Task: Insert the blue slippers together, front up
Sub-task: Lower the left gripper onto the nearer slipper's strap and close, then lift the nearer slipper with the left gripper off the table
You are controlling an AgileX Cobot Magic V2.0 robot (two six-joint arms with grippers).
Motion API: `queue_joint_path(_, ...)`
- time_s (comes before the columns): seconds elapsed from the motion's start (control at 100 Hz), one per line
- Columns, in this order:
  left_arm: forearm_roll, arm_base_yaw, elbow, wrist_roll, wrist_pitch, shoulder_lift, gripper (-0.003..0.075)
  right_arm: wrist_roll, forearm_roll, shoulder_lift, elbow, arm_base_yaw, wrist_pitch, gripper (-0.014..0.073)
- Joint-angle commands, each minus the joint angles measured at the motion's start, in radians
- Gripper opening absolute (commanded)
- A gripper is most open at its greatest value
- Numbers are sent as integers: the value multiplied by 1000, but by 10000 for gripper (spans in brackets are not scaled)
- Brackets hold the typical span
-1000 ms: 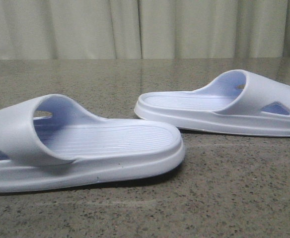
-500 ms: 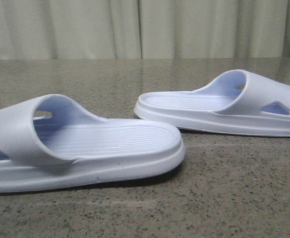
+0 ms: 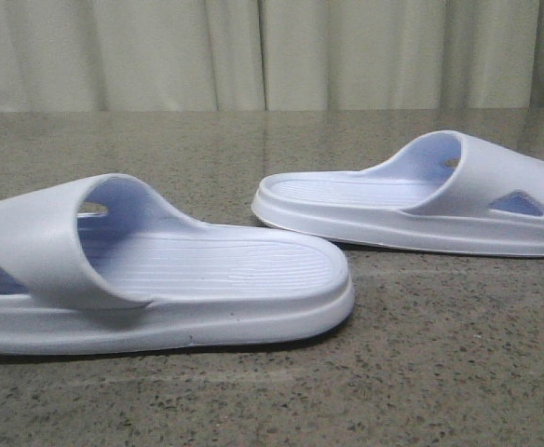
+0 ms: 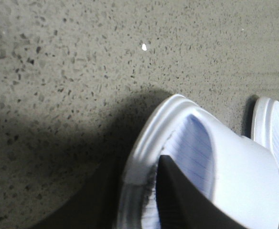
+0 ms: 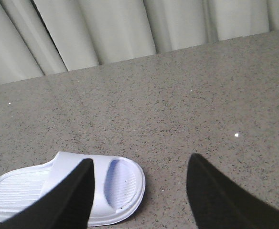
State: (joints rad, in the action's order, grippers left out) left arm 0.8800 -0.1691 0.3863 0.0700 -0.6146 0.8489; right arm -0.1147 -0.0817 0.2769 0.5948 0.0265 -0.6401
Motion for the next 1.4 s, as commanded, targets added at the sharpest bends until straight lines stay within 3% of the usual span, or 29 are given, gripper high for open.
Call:
queue_joint_path(0.0, 40, -1, 25, -21, 42, 0, 43, 4, -3, 19, 34, -5, 74, 365)
queue_joint_path(0.19, 75, -1, 25, -37, 62, 0, 16, 4, -3, 19, 34, -5, 83, 365)
queue_joint_path(0.45, 298, -1, 32, -203, 56, -23, 16, 4, -3, 19, 34, -5, 108, 365)
queue_joint_path(1.01, 386, -1, 32, -205, -78, -121, 16, 4, 1, 26, 34, -5, 153, 365)
queue_joint_path(1.39, 626, -1, 32, -355, -133, -141, 16, 4, 33, 235, 34, -5, 215, 365)
